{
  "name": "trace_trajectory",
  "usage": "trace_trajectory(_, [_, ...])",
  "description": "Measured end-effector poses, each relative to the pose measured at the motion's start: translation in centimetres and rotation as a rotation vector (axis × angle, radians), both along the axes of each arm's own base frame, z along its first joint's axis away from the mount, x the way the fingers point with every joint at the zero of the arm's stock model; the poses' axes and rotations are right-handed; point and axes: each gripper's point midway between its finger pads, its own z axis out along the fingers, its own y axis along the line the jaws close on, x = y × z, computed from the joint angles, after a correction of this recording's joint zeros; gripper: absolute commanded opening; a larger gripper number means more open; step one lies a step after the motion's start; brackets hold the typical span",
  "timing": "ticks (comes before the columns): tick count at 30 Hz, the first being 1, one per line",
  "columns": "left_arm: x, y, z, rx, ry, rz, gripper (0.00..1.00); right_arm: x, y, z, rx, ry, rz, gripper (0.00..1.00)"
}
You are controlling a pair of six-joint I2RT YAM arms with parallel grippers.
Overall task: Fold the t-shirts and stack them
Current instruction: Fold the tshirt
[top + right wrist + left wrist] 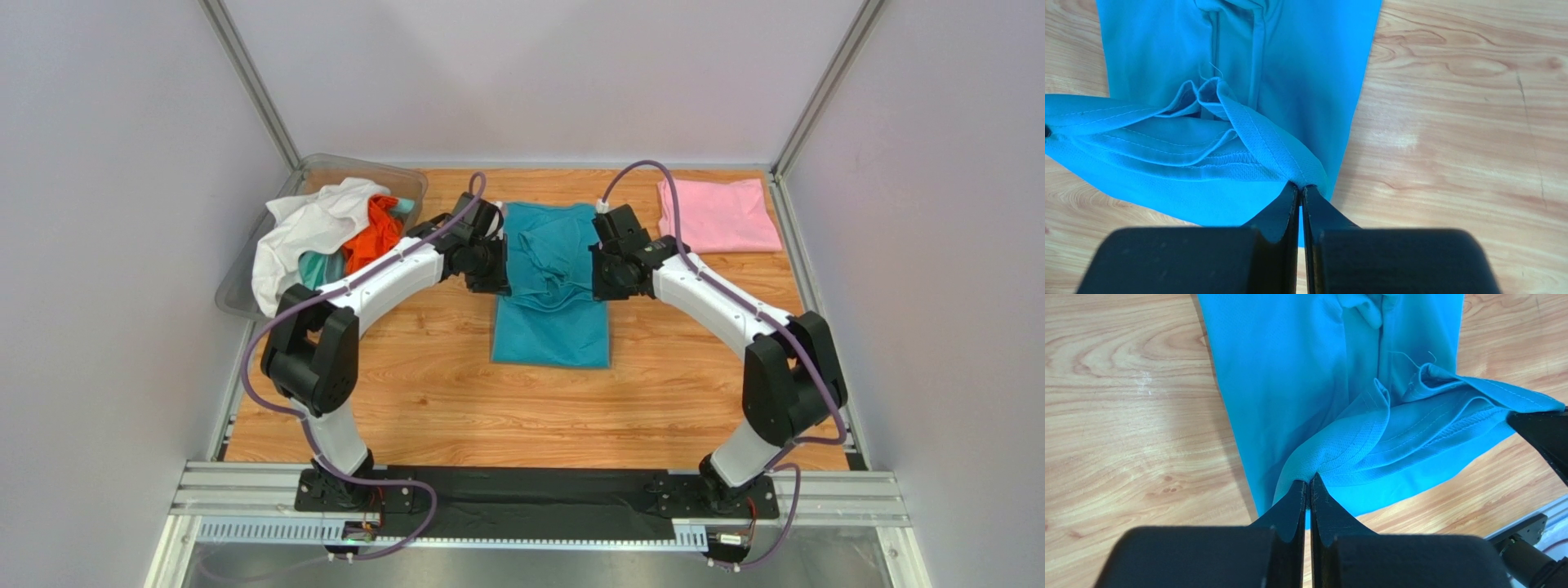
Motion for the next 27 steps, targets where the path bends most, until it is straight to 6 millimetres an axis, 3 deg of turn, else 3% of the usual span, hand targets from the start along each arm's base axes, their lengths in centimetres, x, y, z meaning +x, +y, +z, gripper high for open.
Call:
trace_trajectory(8, [1.2, 0.6, -2.3, 0.008, 0.056, 0.011, 0.00, 2.1, 0.8, -1.4, 0.016, 0.019, 0.017, 0.00])
trace_trajectory(11, [1.7, 0.6, -2.8, 0.005, 0.069, 0.012, 0.07, 2.7, 0.4, -2.1, 0.019, 0.031, 0.003, 0.00])
trace_trajectory(14, [2.1, 0.7, -3.3, 0.006, 0.077, 0.012, 0.15, 3.0, 0.0, -3.0, 0.021, 0.053, -0.010, 0.08])
trace_trajectory(16, [2.3, 0.7, -3.5, 0.006, 0.081, 0.013, 0.26, 3.1, -0.3, -3.6, 0.019, 0.068, -0.019, 0.10])
trace_trajectory(17, [2.5, 0.7, -3.6, 0.007, 0.082, 0.012, 0.48, 3.2, -0.4, -3.8, 0.020, 0.075, -0.021, 0.13])
trace_trajectory(19, [2.9, 0.8, -3.7, 0.010, 0.078, 0.007, 0.71, 3.4, -0.6, -4.0, 0.025, 0.082, -0.029, 0.30])
trace_trajectory(20, [3.1, 0.9, -3.6, 0.008, 0.078, 0.012, 0.88, 3.5, -0.5, -4.0, 0.030, 0.084, -0.030, 0.37])
trace_trajectory(21, [3.3, 1.0, -3.4, 0.006, 0.074, 0.015, 0.96, 3.6, -0.5, -3.8, 0.037, 0.082, -0.032, 0.50])
trace_trajectory(27, [4.0, 1.2, -0.9, -0.020, 0.020, 0.024, 1.00, 3.5, 0.2, -2.0, 0.094, 0.065, -0.016, 0.74])
